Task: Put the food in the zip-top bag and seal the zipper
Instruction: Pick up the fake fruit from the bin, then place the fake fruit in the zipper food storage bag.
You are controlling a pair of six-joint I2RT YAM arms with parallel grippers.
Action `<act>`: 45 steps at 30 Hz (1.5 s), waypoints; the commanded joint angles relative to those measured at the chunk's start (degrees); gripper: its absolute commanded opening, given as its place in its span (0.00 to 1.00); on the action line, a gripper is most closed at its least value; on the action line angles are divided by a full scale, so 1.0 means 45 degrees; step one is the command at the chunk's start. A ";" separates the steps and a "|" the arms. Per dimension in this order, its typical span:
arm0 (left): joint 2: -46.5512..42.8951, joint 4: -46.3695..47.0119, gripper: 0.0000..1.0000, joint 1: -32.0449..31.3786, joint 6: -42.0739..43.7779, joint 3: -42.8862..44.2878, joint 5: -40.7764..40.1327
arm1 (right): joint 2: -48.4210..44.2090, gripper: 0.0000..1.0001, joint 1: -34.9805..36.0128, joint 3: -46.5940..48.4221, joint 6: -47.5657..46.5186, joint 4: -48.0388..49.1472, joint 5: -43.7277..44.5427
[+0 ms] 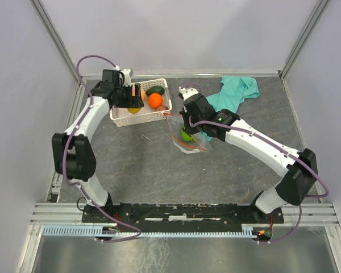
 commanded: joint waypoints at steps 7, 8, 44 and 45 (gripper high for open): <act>-0.5011 0.3383 0.42 -0.0900 -0.1661 -0.2935 0.2225 | -0.0112 0.02 -0.0038 0.0782 0.0057 0.0533 0.0084; -0.5335 0.3475 0.42 -0.1083 -0.1636 -0.3107 0.2264 | -0.0116 0.02 -0.0041 0.0827 0.0056 0.0546 0.0095; -0.8353 0.9462 0.46 -0.6186 -0.2999 -0.8485 0.2465 | -0.0347 0.02 -0.0042 0.0948 0.0774 0.1459 -0.0286; -0.8313 0.9465 0.46 -0.6209 -0.3048 -0.8610 0.2414 | -0.0372 0.02 -0.0049 0.0945 0.0790 0.1492 -0.0281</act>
